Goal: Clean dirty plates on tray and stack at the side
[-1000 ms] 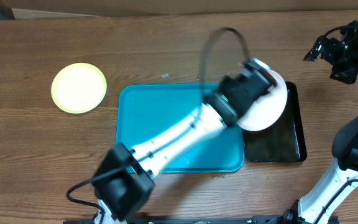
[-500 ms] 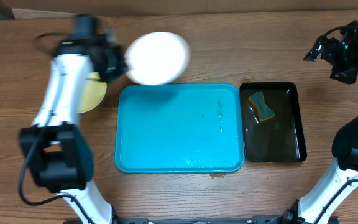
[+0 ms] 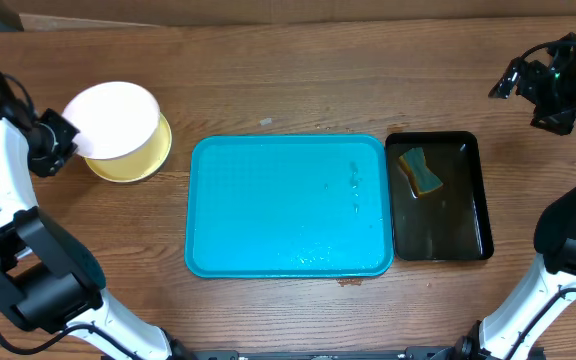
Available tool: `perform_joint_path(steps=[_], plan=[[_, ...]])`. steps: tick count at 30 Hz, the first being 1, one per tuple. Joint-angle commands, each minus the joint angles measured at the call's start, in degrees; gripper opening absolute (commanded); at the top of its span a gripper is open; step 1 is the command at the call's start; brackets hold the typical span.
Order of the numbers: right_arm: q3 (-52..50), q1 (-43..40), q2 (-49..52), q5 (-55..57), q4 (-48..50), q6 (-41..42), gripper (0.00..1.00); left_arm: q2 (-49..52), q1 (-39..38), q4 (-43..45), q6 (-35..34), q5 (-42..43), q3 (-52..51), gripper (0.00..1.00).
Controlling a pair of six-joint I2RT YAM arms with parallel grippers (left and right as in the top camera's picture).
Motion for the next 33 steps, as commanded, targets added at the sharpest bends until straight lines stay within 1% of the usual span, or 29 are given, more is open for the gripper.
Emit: perform_joint_path(steps=[1, 4, 8, 9, 11, 12, 13, 17, 18, 20, 22, 23, 27, 33], plan=[[0.44, 0.04, -1.49, 0.35, 0.15, -0.02, 1.00, 0.31, -0.35, 2.27, 1.55, -4.02, -2.78, 0.04], [0.44, 0.04, -1.49, 0.35, 0.15, -0.02, 1.00, 0.31, -0.52, 4.92, 1.57, -4.55, -4.07, 0.04], [0.44, 0.04, -1.49, 0.35, 0.13, -0.02, 1.00, 0.31, -0.52, 6.34, 1.55, -5.40, -5.20, 0.04], [0.44, 0.04, -1.49, 0.35, 0.15, -0.02, 1.00, 0.31, -0.52, 6.73, 1.55, -5.38, -5.44, 0.06], [0.44, 0.04, -1.49, 0.35, 0.15, -0.02, 1.00, 0.31, -0.52, 6.78, 1.55, -5.27, -5.49, 0.24], [0.44, 0.04, -1.49, 0.35, 0.15, -0.02, 1.00, 0.31, -0.52, 6.75, 1.55, -4.87, -5.49, 0.35], [0.44, 0.04, -1.49, 0.35, 0.15, -0.02, 1.00, 0.31, -0.52, 6.73, 1.55, -3.98, -5.49, 0.49], [0.44, 0.04, -1.49, 0.35, 0.15, -0.02, 1.00, 0.31, -0.52, 6.43, 2.29, 3.69, -5.49, 0.95], [0.44, 0.04, -1.49, 0.35, 0.15, -0.02, 1.00, 0.31, -0.52, 6.62, 4.04, 7.10, -5.49, 0.97], [0.44, 0.04, -1.49, 0.35, 0.15, -0.02, 1.00, 0.31, -0.61, 7.28, 8.76, 15.67, -5.49, 1.00], [0.44, 0.04, -1.49, 0.35, 0.15, -0.02, 1.00, 0.31, -1.03, 8.07, 13.03, 24.00, -5.49, 1.00], [0.44, 0.04, -1.49, 0.35, 0.13, -0.02, 1.00, 0.31, -1.40, 8.24, 14.47, 26.64, -5.49, 1.00], [0.44, 0.04, -1.49, 0.35, 0.13, -0.02, 1.00, 0.31, -3.34, 8.20, 14.64, 27.17, -5.49, 1.00], [0.44, 0.04, -1.49, 0.35, 0.15, -0.02, 1.00, 0.31, -5.07, 8.17, 14.64, 21.07, -5.46, 1.00]])
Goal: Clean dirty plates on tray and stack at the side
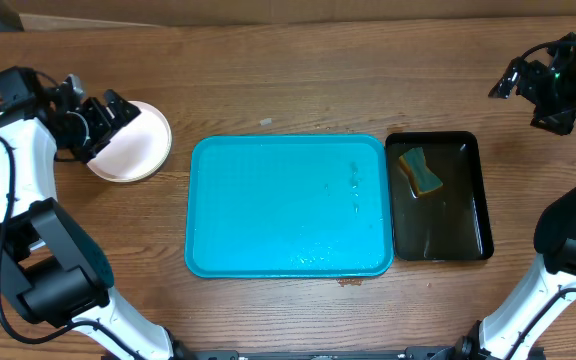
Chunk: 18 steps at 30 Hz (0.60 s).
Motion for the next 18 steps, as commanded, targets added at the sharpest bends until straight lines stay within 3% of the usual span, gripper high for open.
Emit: perform_joint_path(steps=[1, 9, 18], plan=[[0.44, 0.04, -1.49, 0.35, 0.15, -0.02, 1.00, 0.24, -0.39, 0.22, 1.90, -2.97, -0.28, 1.00], [0.44, 0.04, -1.49, 0.35, 0.15, -0.02, 1.00, 0.24, -0.37, 0.22, 1.90, -11.63, -0.28, 1.00], [0.44, 0.04, -1.16, 0.35, 0.15, -0.02, 1.00, 0.24, -0.37, 0.22, 1.90, -11.80, -0.28, 1.00]])
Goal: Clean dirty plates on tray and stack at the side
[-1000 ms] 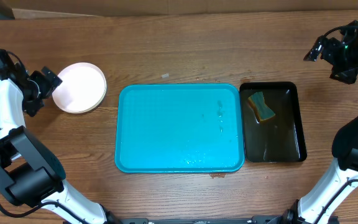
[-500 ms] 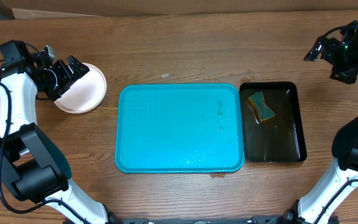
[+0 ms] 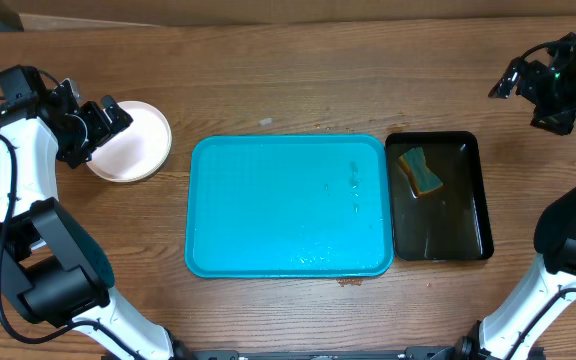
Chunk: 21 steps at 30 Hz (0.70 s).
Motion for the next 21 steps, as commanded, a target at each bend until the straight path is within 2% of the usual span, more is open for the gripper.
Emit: perform_joint_path(steps=[1, 8, 21], plan=[[0.44, 0.07, -1.16, 0.37, 0.15, 0.00, 1.00, 0.24, 0.15, 0.22, 1.29, -1.03, -0.26, 1.00], [0.44, 2.25, -8.17, 0.35, 0.85, 0.00, 1.00, 0.24, 0.15, 0.22, 1.29, -1.01, -0.26, 1.00], [0.44, 15.52, -44.46, 0.35, 2.64, 0.00, 1.00, 0.24, 0.15, 0.22, 1.29, -1.01, -0.26, 1.00]])
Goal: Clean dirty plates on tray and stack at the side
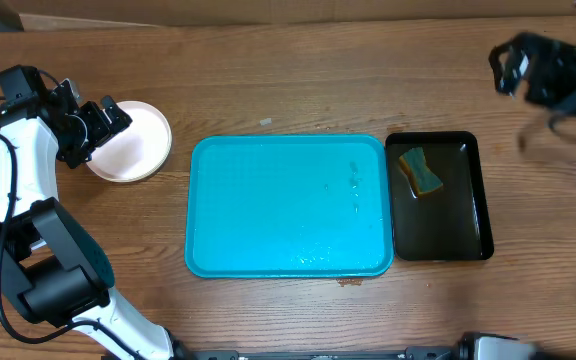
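The blue tray [288, 205] lies in the middle of the table with only a few wet marks on it. At the far left a white plate [136, 138] rests on a yellow one, forming a small stack. My left gripper [96, 125] is at the stack's left rim, open, with nothing between its fingers. At the top right my right gripper [516, 68] is blurred in motion, well away from the tray, and its jaws cannot be made out.
A black tray [468, 200] holding water stands right of the blue tray. A yellow and blue sponge [420, 170] lies in its far left corner. The left arm's white links run along the table's left edge.
The right arm, still at the top right before, is now blurred and sits slightly higher and further right. The left gripper and the plates have not moved.
First my left gripper held a white plate tilted over the yellow plate at the left. Then the white plate lay flat on the yellow one with the gripper open over its left rim. The gripper then stood slightly further left, and now the right arm has moved.
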Available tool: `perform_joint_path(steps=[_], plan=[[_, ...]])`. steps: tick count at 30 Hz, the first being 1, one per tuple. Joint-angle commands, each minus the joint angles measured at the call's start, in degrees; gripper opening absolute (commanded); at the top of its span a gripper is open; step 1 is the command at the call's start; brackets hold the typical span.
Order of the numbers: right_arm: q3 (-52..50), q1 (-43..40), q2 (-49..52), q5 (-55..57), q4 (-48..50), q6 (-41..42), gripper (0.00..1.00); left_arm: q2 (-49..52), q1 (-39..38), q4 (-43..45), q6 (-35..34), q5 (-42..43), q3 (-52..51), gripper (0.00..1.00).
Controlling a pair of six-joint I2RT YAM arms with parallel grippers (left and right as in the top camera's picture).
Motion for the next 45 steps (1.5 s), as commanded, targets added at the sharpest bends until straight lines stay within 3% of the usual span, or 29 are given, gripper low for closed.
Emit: perform_joint_path(steps=[1, 7, 11, 15, 28, 36, 45], plan=[[0.59, 4.26, -8.81, -0.02, -0.31, -0.02, 1.00, 0.24, 0.15, 0.22, 1.29, -0.35, -0.26, 1.00], [-0.79, 8.57, -23.02, 6.69, 2.80, -3.43, 1.00, 0.24, 0.15, 0.22, 1.29, -0.35, -0.26, 1.00], [-10.82, 8.57, -33.18, 7.37, 11.76, -10.54, 1.00, 0.24, 0.15, 0.22, 1.29, -0.37, -0.24, 1.00], [-30.29, 8.57, -45.64, 7.32, 27.15, -16.50, 1.00, 0.24, 0.15, 0.22, 1.29, -0.37, -0.26, 1.00], [-95.41, 8.35, -74.73, 2.64, 85.07, -16.52, 1.00, 0.24, 0.15, 0.22, 1.29, -0.35, -0.26, 1.00], [-112.37, 8.35, -79.95, 2.36, 95.65, -16.33, 1.00, 0.24, 0.15, 0.22, 1.29, -0.35, -0.26, 1.00], [-119.05, 8.37, -81.42, 5.09, 93.44, -15.43, 1.00, 0.24, 0.15, 0.22, 1.29, -0.37, -0.24, 1.00]])
